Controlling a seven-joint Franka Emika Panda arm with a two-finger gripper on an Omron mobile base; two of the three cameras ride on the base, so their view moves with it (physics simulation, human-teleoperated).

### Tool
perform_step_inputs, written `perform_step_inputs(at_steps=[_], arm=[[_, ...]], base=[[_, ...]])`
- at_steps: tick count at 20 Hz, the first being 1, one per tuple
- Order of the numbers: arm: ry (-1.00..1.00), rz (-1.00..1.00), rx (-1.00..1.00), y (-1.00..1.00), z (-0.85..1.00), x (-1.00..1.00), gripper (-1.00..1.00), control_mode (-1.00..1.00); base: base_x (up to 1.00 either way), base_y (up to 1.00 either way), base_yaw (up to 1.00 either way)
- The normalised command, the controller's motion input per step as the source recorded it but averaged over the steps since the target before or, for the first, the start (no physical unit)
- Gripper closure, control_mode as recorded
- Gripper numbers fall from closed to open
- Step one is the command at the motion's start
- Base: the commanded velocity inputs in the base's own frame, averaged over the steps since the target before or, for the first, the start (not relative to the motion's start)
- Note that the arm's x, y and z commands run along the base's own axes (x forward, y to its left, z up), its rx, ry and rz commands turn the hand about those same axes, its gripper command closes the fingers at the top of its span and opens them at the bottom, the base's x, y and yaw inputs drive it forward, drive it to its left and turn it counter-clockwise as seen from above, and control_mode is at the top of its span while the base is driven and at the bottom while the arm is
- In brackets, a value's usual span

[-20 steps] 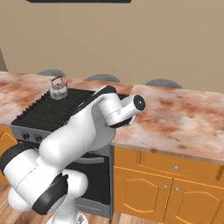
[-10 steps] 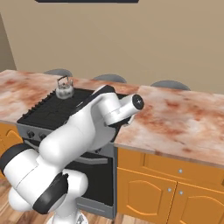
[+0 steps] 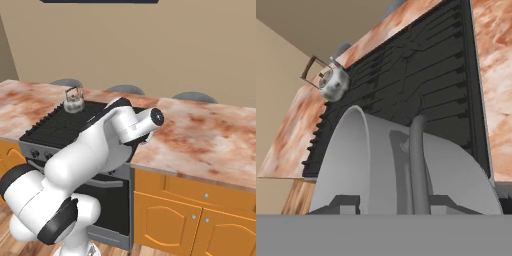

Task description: Pick the kettle from the cabinet and place it on a stove burner. Then pick the pot from the counter and place it on another stove burner. Finally, turn both burners on.

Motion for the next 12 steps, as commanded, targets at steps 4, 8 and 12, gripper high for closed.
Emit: perform_step_inputs(at_steps=[4,8,12], arm=[[0.00,0.00,0.00,0.07,0.02,0.00,1.00,-1.00],[0.00,0.00,0.00,0.20,0.14,0.04,1.00,-1.00],[-0.02,0.00,0.00,0.31,0.17,0.13,1.00,-1.00]], base=[[0.00,0.00,0.00],[0.00,0.00,0.00],[0.00,0.00,0.00]])
